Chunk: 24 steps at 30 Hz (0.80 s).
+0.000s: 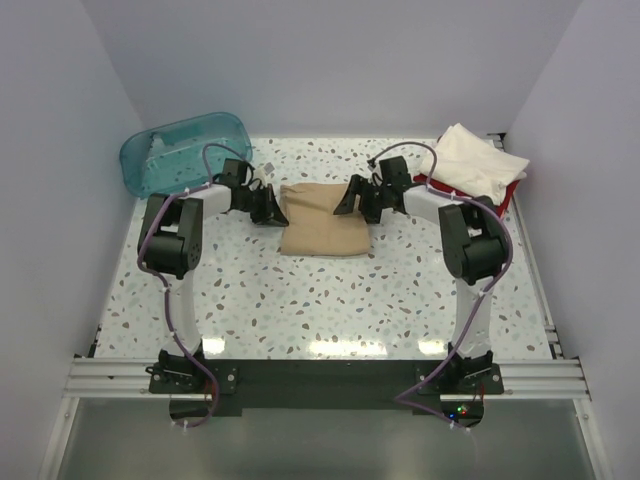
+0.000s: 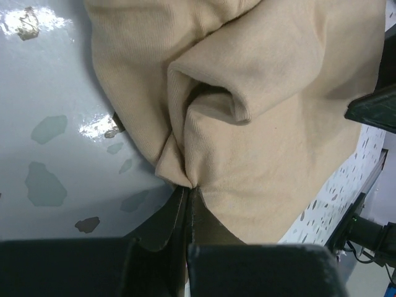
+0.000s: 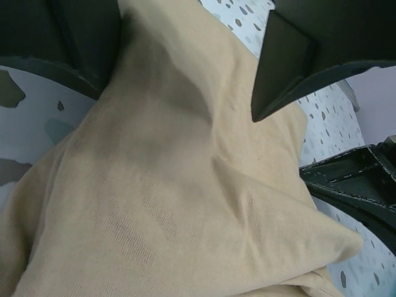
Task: Fold and stack the t-shirts
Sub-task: Neatly place the folded tshirt to the corner
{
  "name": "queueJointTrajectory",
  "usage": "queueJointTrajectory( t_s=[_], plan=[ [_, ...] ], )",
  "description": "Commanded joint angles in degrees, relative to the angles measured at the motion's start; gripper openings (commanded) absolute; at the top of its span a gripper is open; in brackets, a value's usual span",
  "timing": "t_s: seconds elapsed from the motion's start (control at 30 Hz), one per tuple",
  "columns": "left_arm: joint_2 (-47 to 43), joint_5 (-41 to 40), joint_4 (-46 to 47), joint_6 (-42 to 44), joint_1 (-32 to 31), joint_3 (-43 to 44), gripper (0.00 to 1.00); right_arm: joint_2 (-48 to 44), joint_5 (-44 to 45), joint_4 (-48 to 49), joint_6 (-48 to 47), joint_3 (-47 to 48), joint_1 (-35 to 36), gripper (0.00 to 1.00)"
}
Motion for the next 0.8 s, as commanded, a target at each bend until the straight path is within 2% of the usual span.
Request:
queueJointTrajectory(
  t_s=[0.0, 0.07, 0.1, 0.17, 0.2, 0.27, 0.3, 0.37, 0.43, 0.47, 0.6, 0.77],
  plan=[
    [2.61, -1.04, -1.21, 1.07, 0.03, -1.73, 0.00, 6.33, 3.18, -4.16, -1.02, -1.24, 1.36, 0.71],
    [2.61, -0.77, -0.95, 0.89, 0.03, -1.99, 0.00, 6.43, 3.26, -4.25, -1.20, -1.06, 1.53, 0.60],
    [2.53, -0.60, -0.78, 0.80, -0.06, -1.90, 0.00, 6.25, 3.44, -4.34, -1.46, -0.72, 1.62, 0.49],
    [2.44, -0.07, -0.25, 0.63, 0.03, -2.08, 0.00, 6.08, 3.88, -4.43, -1.72, -0.10, 1.88, 0.40],
    [2.44, 0.19, -0.16, 0.28, -0.06, -2.25, 0.00, 6.07, 4.05, -4.95, -1.90, 0.34, 1.88, 0.30],
    [2.26, 1.16, 0.45, -0.16, -0.06, -2.17, 0.00, 5.90, 4.84, -6.27, -2.51, 2.09, 2.15, 0.16],
    [1.83, 1.34, 0.72, -0.42, -0.06, -2.34, 0.06, 5.90, 5.46, -8.01, -2.86, 2.71, 2.15, 0.02],
    [1.21, 1.60, 1.07, -0.69, -0.06, -2.25, 0.25, 5.20, 7.21, -10.39, -4.27, 4.81, 2.50, 0.00],
    [0.07, 0.73, 0.72, -1.22, -0.06, -1.91, 0.35, 4.76, 11.34, -16.09, -6.72, 7.10, 2.67, 0.00],
    [-0.37, 0.37, 0.46, -1.22, -0.06, -1.56, 0.44, 4.84, 12.66, -18.64, -7.69, 10.24, 2.76, 0.00],
    [-2.04, 0.02, -1.12, -1.66, 0.03, 0.03, 0.50, 5.54, 22.65, -33.91, -12.35, 18.35, 3.55, 0.00],
    [-3.80, 0.46, -1.13, -2.45, 0.03, 0.03, 0.50, 6.25, 33.04, -44.76, -15.43, 25.99, 4.61, 0.00]
  ],
)
